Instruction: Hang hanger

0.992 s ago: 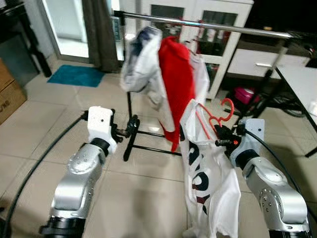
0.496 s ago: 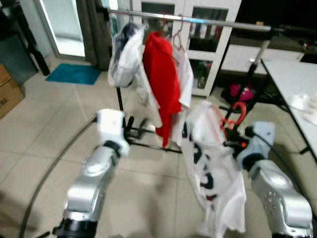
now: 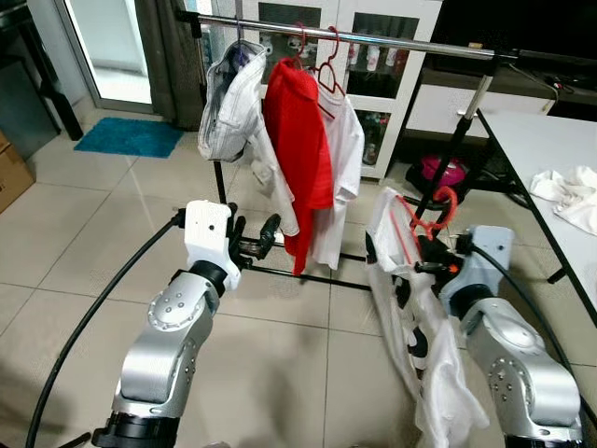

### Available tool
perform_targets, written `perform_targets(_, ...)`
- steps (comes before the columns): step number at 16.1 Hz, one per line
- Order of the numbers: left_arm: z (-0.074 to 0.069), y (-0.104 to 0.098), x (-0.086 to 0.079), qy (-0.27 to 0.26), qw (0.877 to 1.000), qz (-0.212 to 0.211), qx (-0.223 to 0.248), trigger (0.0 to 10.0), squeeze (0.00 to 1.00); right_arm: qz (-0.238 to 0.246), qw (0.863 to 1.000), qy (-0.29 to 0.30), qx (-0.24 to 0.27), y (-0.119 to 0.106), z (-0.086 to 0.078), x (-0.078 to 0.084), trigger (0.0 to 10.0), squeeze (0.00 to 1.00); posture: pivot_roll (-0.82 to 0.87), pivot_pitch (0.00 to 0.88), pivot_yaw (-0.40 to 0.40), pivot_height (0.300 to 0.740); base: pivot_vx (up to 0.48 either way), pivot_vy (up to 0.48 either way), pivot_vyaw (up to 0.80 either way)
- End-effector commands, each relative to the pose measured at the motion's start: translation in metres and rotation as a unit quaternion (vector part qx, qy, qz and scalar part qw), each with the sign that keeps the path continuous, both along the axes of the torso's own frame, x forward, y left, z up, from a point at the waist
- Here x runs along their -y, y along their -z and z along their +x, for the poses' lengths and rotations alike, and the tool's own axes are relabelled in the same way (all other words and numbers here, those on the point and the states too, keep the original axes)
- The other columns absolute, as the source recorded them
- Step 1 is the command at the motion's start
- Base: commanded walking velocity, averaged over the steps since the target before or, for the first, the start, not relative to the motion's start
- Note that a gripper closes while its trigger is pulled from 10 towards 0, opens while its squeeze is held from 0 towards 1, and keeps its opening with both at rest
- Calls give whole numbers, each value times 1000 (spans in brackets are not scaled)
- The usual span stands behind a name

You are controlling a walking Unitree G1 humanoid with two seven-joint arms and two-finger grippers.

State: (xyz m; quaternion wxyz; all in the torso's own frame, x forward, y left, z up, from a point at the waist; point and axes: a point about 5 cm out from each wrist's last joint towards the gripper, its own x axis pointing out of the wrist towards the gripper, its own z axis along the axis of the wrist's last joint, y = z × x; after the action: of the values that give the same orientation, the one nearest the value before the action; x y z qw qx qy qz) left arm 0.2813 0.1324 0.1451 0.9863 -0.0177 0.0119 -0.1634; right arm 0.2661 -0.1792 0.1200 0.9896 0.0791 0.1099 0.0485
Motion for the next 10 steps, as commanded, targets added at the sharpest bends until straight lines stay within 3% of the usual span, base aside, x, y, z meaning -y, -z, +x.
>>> perform_targets(1, 0, -4, 0, 3, 1000, -3, 8, 10000, 0, -2, 1000, -1, 21, -10, 3, -1, 10000, 0, -91, 39, -31, 740, 266, 0, 0)
perform_targets(6, 1, -4, 0, 9, 1000, -5, 8, 10000, 0, 3, 1000, 1, 31, -12, 3, 0, 10000, 0, -94, 32, -26, 740, 304, 0, 0)
perform_targets(10, 1, -4, 2, 13, 1000, -6, 6, 10000, 0, 6, 999, 2, 31, -11, 2, -1, 10000, 0, -93, 26, -21, 740, 311, 0, -716)
